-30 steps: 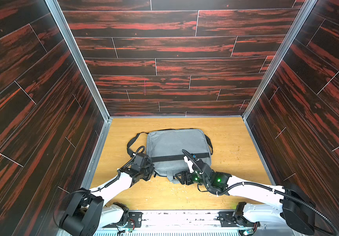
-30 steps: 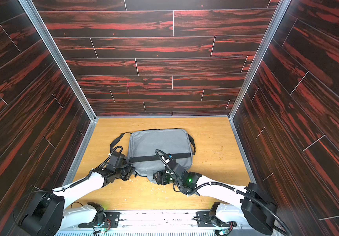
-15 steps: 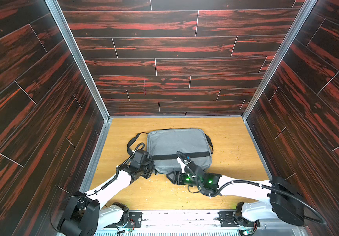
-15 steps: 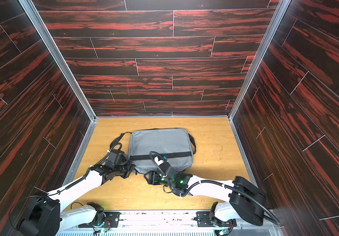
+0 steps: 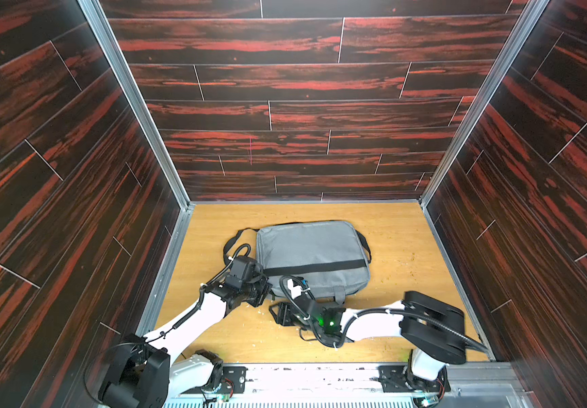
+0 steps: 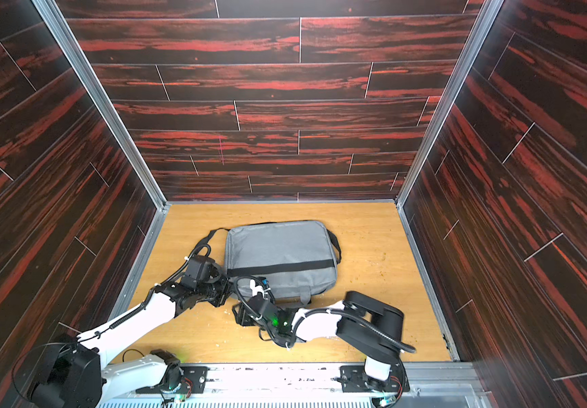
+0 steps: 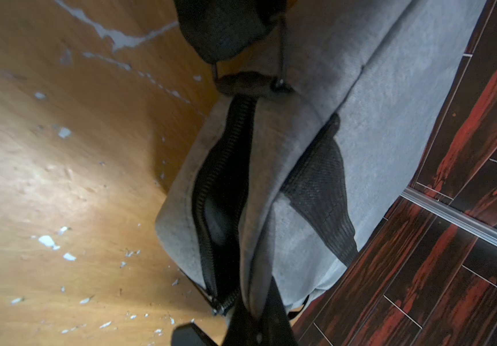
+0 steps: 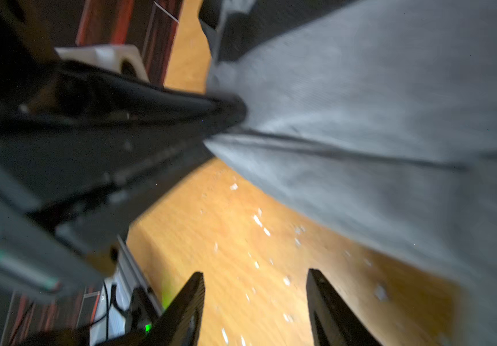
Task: Open the zippered laptop bag and take out the laptop
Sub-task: Unzip the zipper on the zippered laptop bag.
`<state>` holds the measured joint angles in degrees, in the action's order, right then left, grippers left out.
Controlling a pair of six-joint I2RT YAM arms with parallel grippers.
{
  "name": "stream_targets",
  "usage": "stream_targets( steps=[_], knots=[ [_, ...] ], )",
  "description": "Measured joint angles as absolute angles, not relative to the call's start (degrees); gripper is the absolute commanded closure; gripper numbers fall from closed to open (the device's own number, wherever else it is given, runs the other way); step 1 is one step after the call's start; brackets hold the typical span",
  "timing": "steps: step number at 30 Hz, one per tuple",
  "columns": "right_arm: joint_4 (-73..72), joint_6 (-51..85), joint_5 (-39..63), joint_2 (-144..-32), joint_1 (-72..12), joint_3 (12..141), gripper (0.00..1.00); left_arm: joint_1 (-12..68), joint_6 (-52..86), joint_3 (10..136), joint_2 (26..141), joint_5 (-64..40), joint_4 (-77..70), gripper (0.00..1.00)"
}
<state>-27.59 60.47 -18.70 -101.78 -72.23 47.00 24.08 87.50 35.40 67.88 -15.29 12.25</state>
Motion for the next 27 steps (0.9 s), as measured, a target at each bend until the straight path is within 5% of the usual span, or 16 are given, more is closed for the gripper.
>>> stream_targets(
  steps=[27],
  knots=[
    [-29.8,59.1,-32.1,-110.9,-70.9,52.0,0.58,24.1,87.5,36.9,69.4,-19.3,11.1,1.0]
  ],
)
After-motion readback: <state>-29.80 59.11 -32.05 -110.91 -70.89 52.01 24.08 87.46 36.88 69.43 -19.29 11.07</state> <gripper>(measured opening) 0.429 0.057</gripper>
